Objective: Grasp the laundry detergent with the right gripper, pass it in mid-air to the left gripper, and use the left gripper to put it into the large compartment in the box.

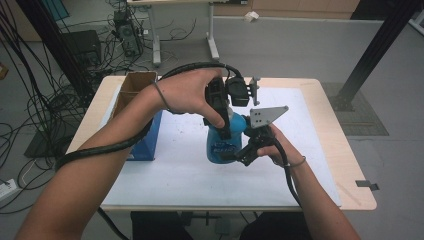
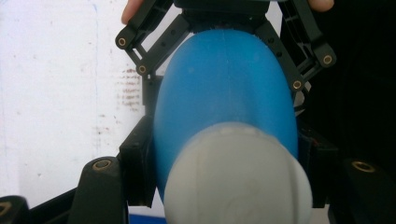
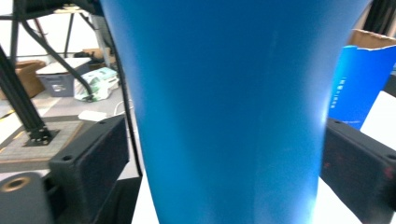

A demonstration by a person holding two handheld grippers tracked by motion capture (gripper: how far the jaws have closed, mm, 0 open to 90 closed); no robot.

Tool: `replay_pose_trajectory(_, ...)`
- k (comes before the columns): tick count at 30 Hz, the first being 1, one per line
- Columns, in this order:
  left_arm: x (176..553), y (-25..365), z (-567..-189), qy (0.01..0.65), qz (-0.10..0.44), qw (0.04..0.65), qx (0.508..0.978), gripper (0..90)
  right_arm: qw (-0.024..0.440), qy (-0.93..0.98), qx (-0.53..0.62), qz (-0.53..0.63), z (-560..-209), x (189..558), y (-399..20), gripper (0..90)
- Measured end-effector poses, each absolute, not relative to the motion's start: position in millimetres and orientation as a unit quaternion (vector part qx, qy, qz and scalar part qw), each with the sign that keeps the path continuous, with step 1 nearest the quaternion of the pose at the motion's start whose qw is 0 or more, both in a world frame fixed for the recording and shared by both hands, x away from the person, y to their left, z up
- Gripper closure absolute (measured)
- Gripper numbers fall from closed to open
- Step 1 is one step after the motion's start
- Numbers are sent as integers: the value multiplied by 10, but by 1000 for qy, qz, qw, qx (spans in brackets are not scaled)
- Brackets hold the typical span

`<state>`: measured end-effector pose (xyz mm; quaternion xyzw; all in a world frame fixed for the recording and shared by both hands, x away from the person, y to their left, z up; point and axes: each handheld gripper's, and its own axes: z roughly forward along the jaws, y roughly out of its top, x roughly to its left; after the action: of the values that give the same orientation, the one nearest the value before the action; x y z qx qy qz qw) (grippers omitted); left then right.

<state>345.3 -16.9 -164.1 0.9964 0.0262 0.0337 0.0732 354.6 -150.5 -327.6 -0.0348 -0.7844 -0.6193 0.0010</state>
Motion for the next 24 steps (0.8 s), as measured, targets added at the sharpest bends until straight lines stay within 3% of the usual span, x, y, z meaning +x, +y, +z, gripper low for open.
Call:
replay_pose_trajectory(10,3476,-149,-1651,35,30,75,996,379,4,-817,-41,-575,-3236,3507,-1533,33)
replay_pose_trajectory(24,3471,-124,-1633,42,31,74,996,379,33,-902,-64,-426,-3186,3557,-1701,19)
